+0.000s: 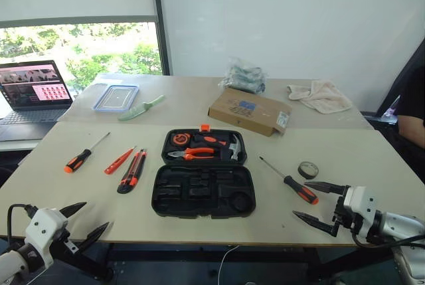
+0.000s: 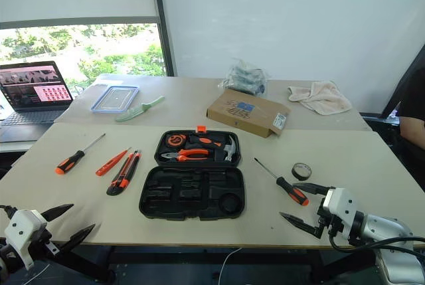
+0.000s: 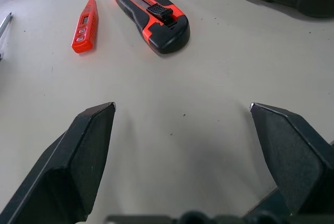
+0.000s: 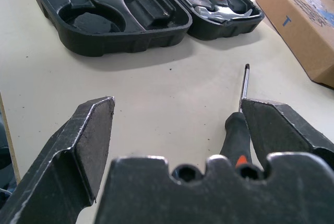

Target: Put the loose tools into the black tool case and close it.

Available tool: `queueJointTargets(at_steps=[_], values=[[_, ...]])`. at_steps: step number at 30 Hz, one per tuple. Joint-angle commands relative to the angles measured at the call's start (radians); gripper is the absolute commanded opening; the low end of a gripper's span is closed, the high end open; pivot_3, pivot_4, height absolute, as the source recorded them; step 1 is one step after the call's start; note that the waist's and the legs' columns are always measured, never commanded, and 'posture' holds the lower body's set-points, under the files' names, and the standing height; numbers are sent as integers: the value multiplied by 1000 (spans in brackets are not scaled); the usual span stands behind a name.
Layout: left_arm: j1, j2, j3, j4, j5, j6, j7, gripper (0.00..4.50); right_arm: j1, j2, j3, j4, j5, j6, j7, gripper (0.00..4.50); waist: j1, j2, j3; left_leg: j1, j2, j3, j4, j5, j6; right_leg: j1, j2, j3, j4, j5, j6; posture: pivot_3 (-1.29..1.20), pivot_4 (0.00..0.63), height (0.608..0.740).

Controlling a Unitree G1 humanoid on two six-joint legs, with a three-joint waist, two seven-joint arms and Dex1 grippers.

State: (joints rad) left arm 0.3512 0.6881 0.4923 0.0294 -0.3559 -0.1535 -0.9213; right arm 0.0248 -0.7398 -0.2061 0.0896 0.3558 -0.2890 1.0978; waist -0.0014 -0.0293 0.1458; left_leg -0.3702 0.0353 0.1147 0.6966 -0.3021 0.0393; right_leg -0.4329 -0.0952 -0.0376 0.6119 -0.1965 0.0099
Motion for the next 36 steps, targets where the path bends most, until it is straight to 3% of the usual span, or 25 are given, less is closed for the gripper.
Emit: queueJointTargets(at_steps=[1, 3, 8, 13, 17, 21, 24, 27, 31, 36], values=[[4, -8, 58, -41, -67, 25, 20, 4438, -20, 7, 7, -31, 11, -18, 7, 4461, 0, 0, 0, 0, 0, 0, 0, 0, 0, 0, 0, 0, 0, 0, 0, 0, 150, 740], [10, -29, 144, -55, -176, 127, 68, 4438, -39, 47, 30, -71, 56, -24, 24, 4461, -4, -1, -1, 0, 0, 0, 0, 0, 0, 0, 0, 0, 0, 0, 0, 0, 150, 740], [69, -125, 287, -40, -260, 220, 208, 4438, -93, 139, 47, -238, 199, 100, -36, 4461, -15, 1, -1, 1, 3, 0, 0, 0, -1, 0, 2, 0, 1, 0, -1, 0, 150, 740], [121, -185, 331, -29, -327, 353, 281, 4438, -126, 237, 71, -321, 180, 100, -132, 4461, -5, -3, -3, 1, 3, 0, 0, 0, -1, 0, 2, 0, 0, 0, -1, 0, 150, 740], [59, -156, 356, -49, -398, 452, 347, 4438, -122, 269, 97, -346, 169, 101, -151, 4461, 17, -5, -4, 0, 2, -1, 0, 0, -1, 0, 0, -2, 0, -1, -2, 0, 150, 740], [-100, -10, 323, -46, -450, 618, 375, 4438, -108, 259, 99, -333, 186, 133, -144, 4461, 33, -7, -4, 0, 2, -4, 2, 2, -4, 0, 1, -5, 2, -1, -5, 0, 150, 740], [-328, 168, 163, 127, -338, 720, 375, 4438, -108, 263, 102, -330, 175, 144, -158, 4461, 27, -7, -4, 2, 2, -3, 1, 3, -4, 3, 2, -4, 2, 0, -6, 0, 150, 740], [-584, 274, -32, 376, -206, 773, 333, 4438, -108, 264, 107, -329, 162, 151, -167, 4461, 16, -6, -3, 3, 0, -3, 1, 4, -6, 3, 3, -4, 3, 1, -4, 0, 150, 740], [-890, 288, -189, 726, -44, 697, 303, 4438, -110, 262, 101, -324, 152, 155, -180, 4461, -3, -6, -3, 3, -2, -1, -2, 8, -13, 3, 5, -3, 3, 1, -4, 0, 150, 740], [-1176, 229, -316, 1095, 138, 505, 348, 4438, -55, 247, 68, -367, 142, 154, -210, 4461, -10, -7, -3, -3, -2, 4, -2, 9, -16, -1, 7, -5, 3, 0, -4, 0, 150, 740]])
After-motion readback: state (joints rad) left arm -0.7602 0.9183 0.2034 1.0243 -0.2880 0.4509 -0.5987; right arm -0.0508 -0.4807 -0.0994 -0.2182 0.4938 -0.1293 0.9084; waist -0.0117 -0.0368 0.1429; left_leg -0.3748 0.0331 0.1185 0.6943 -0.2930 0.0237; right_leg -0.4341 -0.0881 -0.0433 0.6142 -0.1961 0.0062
